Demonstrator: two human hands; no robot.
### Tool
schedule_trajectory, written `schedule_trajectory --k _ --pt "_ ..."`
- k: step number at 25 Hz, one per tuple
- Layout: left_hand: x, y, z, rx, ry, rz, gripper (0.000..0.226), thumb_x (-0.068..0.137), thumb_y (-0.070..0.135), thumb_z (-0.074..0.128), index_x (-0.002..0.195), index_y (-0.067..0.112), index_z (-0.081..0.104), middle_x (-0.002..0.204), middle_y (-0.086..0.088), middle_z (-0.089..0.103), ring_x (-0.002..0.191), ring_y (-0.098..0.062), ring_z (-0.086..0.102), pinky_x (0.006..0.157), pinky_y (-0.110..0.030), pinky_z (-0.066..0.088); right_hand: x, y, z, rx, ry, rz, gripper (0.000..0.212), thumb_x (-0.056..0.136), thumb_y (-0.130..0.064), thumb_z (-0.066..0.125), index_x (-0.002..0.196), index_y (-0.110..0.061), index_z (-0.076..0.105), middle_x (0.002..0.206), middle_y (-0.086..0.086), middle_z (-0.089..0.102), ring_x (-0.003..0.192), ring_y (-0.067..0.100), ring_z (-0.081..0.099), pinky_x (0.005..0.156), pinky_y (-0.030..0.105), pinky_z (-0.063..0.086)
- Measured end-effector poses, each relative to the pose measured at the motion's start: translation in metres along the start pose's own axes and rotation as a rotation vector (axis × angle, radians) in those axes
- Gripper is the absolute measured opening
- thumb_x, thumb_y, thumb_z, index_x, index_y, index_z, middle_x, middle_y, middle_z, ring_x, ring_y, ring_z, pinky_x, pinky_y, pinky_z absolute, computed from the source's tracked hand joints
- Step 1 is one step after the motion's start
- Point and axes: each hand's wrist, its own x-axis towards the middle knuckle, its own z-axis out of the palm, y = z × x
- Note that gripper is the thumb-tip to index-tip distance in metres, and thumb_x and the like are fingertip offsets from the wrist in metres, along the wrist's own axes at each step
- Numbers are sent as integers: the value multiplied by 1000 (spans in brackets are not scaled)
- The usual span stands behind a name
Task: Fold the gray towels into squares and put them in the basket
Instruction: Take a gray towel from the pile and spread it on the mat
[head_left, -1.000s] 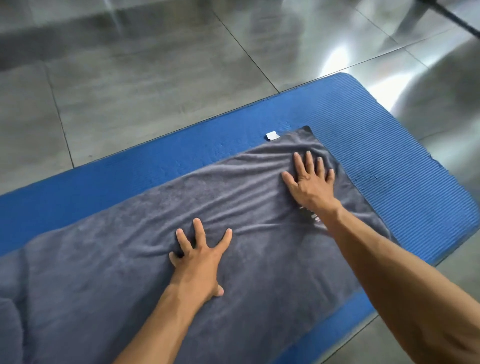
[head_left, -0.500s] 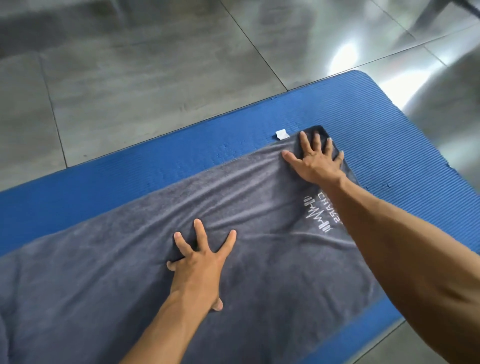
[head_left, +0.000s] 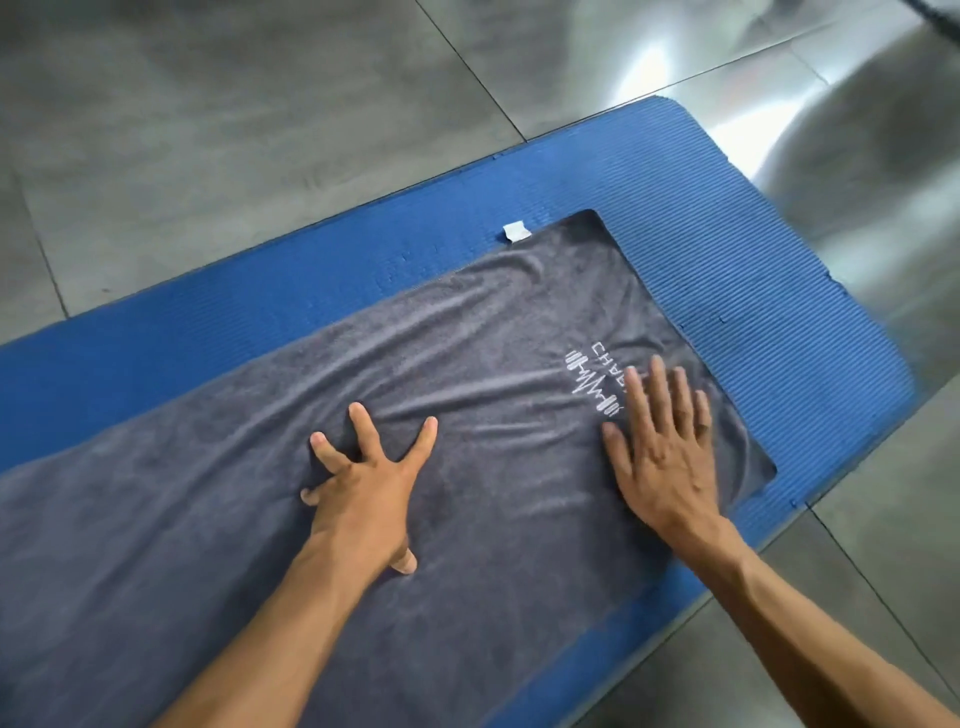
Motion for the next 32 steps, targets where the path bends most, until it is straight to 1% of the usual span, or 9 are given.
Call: schedule_trajectory --k 2,9,13,17,21,24,26,29,32 --pt "-3 -2 -2 -10 3 4 142 62 39 89 141 52 -28 147 -25 -41 137 -64 -7 97 -63 44 -46 -23 14 -17 -44 -189 64 101 -57 22 157 -27 18 166 1 8 153 25 4 122 50 11" --pt "-16 -7 3 -101 22 -4 130 69 38 86 146 50 -18 153 -10 -38 141 -54 -17 105 -63 35 -60 -21 18 -12 -172 33 74 93 -72 7 157 -35 -4 163 -6 -13 151 22 -17 122 46 -9" --pt "-60 1 60 -26 182 10 87 99 29 52 152 36 -17 157 -4 -32 145 -44 -16 109 -63 29 -63 -25 13 36 -175 32 69 96 -69 10 156 -38 -6 163 -7 -14 151 21 -16 121 44 -12" --pt "-125 8 129 87 130 168 86 99 11 38 145 35 -31 151 0 -43 143 -36 -30 116 -62 4 -63 22 6 46 -173 2 72 91 -70 4 156 -39 4 166 -7 -1 152 19 -5 123 42 -7" --pt "-142 -24 117 46 24 255 77 97 4 40 154 38 2 160 12 -23 149 -18 -15 119 -46 22 -75 48 -13 5 -220 269 74 92 -60 10 157 -26 15 166 4 4 152 30 2 120 56 4" --pt "-145 -38 87 72 -55 292 62 96 5 39 151 31 30 163 6 12 148 -20 18 110 -42 36 -91 -18 -14 10 -51 -78 66 89 -32 47 151 -16 34 162 13 20 149 37 13 120 52 8" --pt "-161 -64 64 109 -85 271 48 98 16 44 145 25 43 151 -1 40 137 -26 40 107 -39 39 -112 -83 -12 152 -49 -342 59 84 -26 49 141 -13 48 157 15 33 146 39 23 118 50 17" --pt "-198 -132 40 102 -38 122 45 97 22 48 142 25 47 143 -3 51 130 -26 47 105 -36 40 -161 -178 -9 297 -216 -592 48 83 -28 41 120 -11 66 143 15 53 136 40 41 103 57 44" --pt "-247 -193 30 155 -61 -29 47 96 24 47 143 27 44 141 -4 53 128 -27 49 98 -36 41 -197 -249 -8 293 -325 -869 39 86 -21 56 125 -19 64 151 7 44 139 33 42 106 49 45"
